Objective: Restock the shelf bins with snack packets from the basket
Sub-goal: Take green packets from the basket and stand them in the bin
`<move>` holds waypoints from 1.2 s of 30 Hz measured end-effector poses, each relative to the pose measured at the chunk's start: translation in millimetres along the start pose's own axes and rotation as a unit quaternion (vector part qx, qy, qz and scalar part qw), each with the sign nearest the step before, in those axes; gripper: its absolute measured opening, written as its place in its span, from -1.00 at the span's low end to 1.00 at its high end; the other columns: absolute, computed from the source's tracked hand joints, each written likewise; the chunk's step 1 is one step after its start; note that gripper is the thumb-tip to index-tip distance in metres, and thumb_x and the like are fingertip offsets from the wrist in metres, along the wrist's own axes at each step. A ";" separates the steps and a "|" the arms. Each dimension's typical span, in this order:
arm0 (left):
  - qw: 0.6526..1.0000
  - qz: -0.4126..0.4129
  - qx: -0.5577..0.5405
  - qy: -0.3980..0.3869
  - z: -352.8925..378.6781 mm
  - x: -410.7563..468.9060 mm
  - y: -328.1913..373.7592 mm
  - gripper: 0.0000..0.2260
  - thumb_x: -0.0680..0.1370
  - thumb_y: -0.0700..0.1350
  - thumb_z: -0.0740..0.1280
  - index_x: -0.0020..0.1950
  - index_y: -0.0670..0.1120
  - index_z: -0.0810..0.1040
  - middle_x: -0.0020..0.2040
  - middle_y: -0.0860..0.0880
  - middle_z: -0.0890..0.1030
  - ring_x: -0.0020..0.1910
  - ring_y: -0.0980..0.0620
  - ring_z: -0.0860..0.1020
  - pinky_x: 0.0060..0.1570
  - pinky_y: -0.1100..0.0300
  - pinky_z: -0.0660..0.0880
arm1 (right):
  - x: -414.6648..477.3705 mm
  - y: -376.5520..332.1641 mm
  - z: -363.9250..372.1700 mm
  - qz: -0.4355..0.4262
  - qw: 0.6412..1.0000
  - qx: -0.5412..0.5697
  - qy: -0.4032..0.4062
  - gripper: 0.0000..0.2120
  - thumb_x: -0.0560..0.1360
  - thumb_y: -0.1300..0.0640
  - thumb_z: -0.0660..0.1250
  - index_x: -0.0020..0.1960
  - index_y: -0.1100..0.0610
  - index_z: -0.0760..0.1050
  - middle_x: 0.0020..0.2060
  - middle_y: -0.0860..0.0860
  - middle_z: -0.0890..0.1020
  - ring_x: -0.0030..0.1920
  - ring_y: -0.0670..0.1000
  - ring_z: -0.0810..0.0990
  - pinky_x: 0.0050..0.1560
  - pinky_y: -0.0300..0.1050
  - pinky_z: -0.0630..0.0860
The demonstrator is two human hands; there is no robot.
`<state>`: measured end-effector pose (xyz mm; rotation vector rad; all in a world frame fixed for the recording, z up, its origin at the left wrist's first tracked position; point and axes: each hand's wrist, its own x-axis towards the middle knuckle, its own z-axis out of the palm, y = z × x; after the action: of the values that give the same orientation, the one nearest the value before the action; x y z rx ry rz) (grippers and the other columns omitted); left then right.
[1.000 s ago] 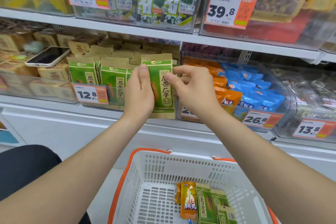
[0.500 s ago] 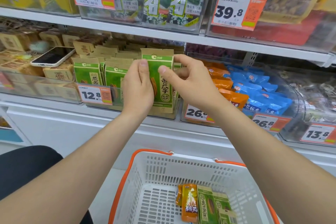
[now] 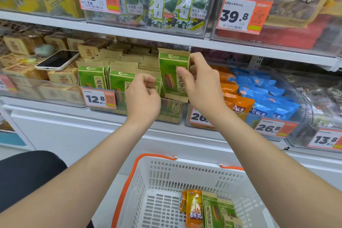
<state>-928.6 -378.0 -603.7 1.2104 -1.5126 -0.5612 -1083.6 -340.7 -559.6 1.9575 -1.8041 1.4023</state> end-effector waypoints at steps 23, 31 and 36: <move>0.999 0.003 0.024 -0.031 8.3 -4.0 -5.5 -0.71 0.52 -0.35 0.30 0.14 -0.02 0.53 -0.02 0.06 0.59 0.00 0.05 0.57 0.07 0.13 0.54 | -9.4 9.8 29.5 -0.061 0.956 -0.279 -0.064 -0.62 0.47 -0.06 0.53 0.22 -0.06 0.49 0.08 -0.07 0.66 0.16 0.09 0.37 0.12 0.12 0.20; 0.997 0.042 0.043 -0.047 13.7 -9.9 -9.4 -0.70 0.51 -0.32 0.33 0.13 0.03 0.49 0.06 0.03 0.53 0.09 -0.01 0.50 0.16 0.08 0.48 | -13.2 16.7 39.1 -0.085 0.939 -0.333 -0.024 -0.67 0.49 -0.10 0.47 0.18 0.00 0.55 0.05 -0.01 0.66 0.15 0.14 0.43 0.16 0.16 0.27; 0.986 0.121 0.114 -0.031 22.4 -27.0 -15.9 -0.78 0.46 -0.25 0.30 0.04 0.01 0.46 -0.01 0.04 0.50 0.02 -0.09 0.42 0.06 -0.04 0.41 | -22.8 16.9 21.4 -0.107 0.957 -0.267 0.024 -0.57 0.46 -0.04 0.36 0.29 0.05 0.47 0.14 0.07 0.48 0.12 0.14 0.42 0.08 0.09 0.34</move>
<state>-945.2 -365.2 -636.0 1.1660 -1.7838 -0.2728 -1083.1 -342.9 -595.1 1.7419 -1.6622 0.7787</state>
